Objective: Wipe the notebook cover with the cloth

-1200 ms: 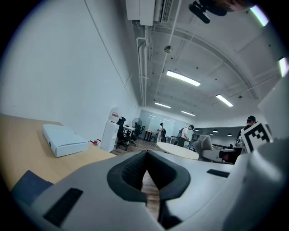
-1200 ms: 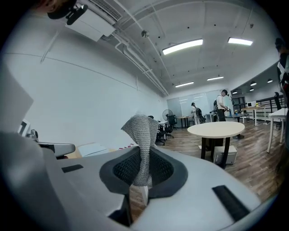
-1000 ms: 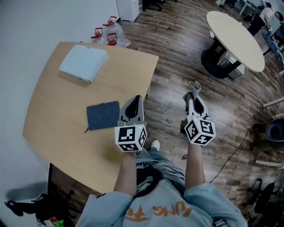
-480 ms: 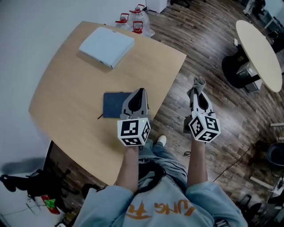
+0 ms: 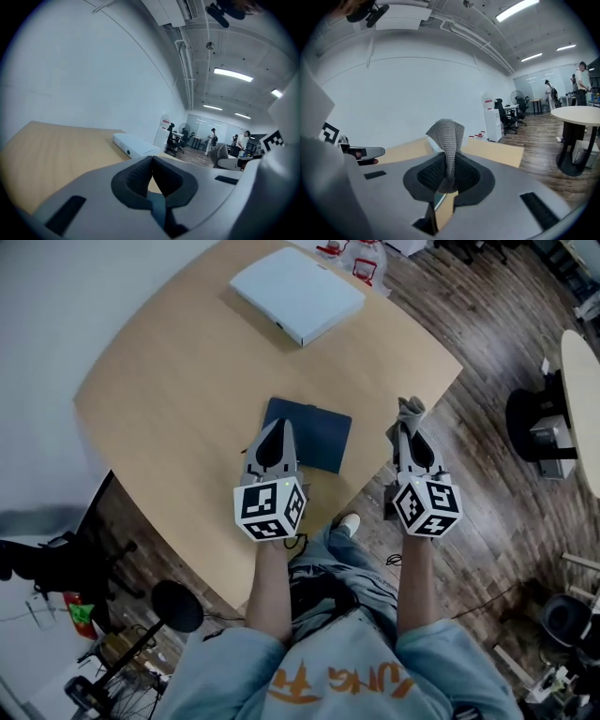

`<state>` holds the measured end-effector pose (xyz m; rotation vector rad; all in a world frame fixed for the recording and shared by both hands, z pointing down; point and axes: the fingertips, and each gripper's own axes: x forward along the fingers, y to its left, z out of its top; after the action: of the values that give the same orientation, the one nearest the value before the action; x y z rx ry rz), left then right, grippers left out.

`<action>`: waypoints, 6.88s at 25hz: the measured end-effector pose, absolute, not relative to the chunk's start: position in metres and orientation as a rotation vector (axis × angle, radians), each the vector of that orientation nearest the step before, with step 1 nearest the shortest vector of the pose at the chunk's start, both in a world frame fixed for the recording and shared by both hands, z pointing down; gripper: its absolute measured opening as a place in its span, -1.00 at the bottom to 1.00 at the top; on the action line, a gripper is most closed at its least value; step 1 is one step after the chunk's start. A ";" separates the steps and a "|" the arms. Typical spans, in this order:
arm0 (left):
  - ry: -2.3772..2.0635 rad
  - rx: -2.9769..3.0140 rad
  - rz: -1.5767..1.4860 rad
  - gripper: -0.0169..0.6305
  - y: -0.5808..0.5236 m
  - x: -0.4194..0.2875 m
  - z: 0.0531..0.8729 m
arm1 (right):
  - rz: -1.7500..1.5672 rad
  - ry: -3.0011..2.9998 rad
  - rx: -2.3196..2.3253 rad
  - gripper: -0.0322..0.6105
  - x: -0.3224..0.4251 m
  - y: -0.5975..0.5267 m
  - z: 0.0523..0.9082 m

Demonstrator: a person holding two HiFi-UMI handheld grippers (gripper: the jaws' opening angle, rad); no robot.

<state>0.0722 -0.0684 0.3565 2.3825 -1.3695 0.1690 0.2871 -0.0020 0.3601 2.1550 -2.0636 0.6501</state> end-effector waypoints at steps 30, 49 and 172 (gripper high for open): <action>-1.458 2.117 0.334 -0.89 -0.104 -0.070 0.486 | 0.826 -2.254 1.490 -0.80 0.031 -0.094 0.468; -1.469 2.112 0.418 -0.89 -0.103 -0.088 0.508 | 0.983 -2.123 1.310 -0.80 -0.013 -0.079 0.530; -1.457 2.103 0.315 -0.89 -0.089 -0.054 0.514 | 0.999 -2.044 1.307 -0.80 0.021 -0.098 0.539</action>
<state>-0.0538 -0.0895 0.5138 2.1035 -1.4570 0.3149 0.0210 -0.0975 0.5388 1.3068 -2.0436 0.9991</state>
